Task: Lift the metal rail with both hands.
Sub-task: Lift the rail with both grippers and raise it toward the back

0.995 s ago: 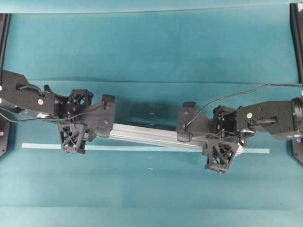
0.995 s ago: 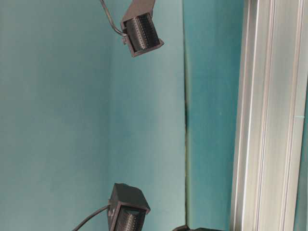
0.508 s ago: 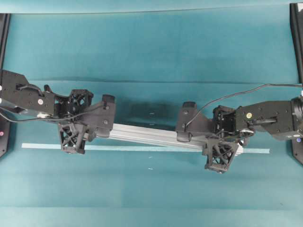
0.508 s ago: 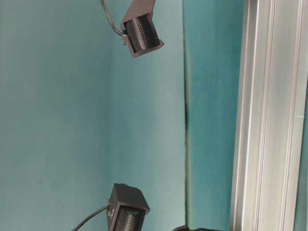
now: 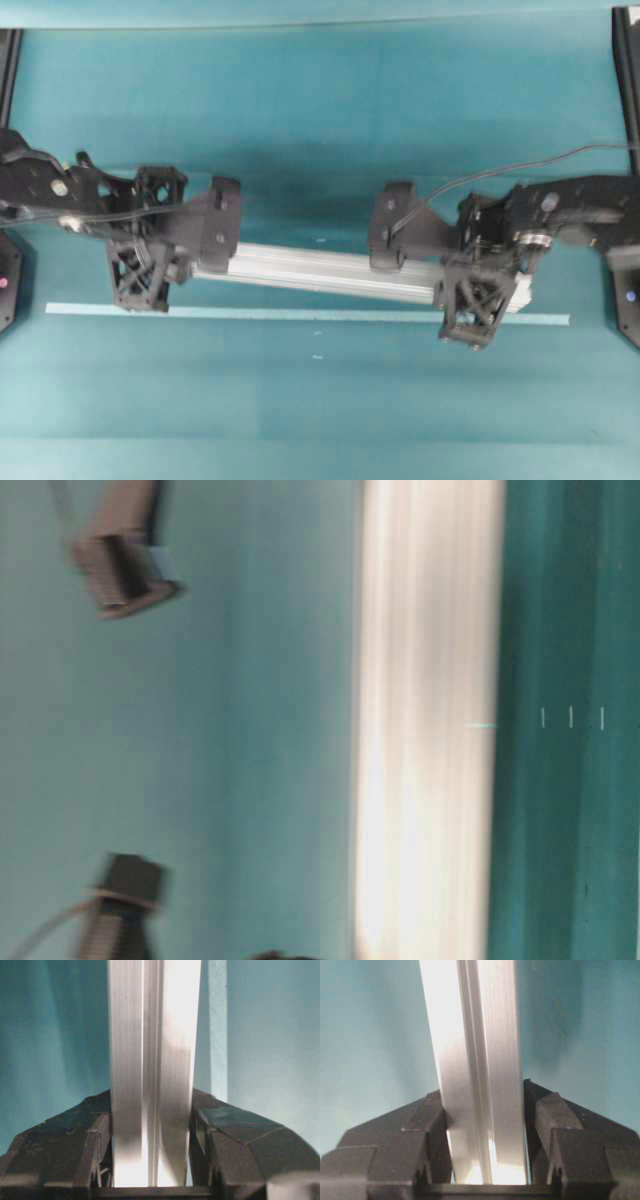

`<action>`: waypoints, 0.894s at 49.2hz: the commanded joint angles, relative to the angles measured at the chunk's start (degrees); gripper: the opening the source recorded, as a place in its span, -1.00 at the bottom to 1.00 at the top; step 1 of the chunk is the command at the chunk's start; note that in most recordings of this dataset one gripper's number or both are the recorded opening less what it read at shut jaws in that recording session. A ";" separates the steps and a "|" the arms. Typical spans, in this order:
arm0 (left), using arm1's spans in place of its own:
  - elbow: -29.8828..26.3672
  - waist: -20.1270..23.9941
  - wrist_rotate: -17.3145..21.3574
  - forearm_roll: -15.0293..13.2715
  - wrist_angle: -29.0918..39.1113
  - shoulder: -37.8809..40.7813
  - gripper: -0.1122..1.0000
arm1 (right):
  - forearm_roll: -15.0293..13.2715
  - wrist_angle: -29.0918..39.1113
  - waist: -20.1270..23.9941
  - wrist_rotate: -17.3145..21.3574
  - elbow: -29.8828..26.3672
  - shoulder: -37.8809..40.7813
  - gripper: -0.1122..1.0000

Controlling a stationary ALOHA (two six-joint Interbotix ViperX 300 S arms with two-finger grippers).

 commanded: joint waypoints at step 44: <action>-36.39 -5.71 -7.65 0.35 39.38 -6.59 -0.24 | -1.67 32.70 -1.58 0.35 -32.96 -6.33 -0.10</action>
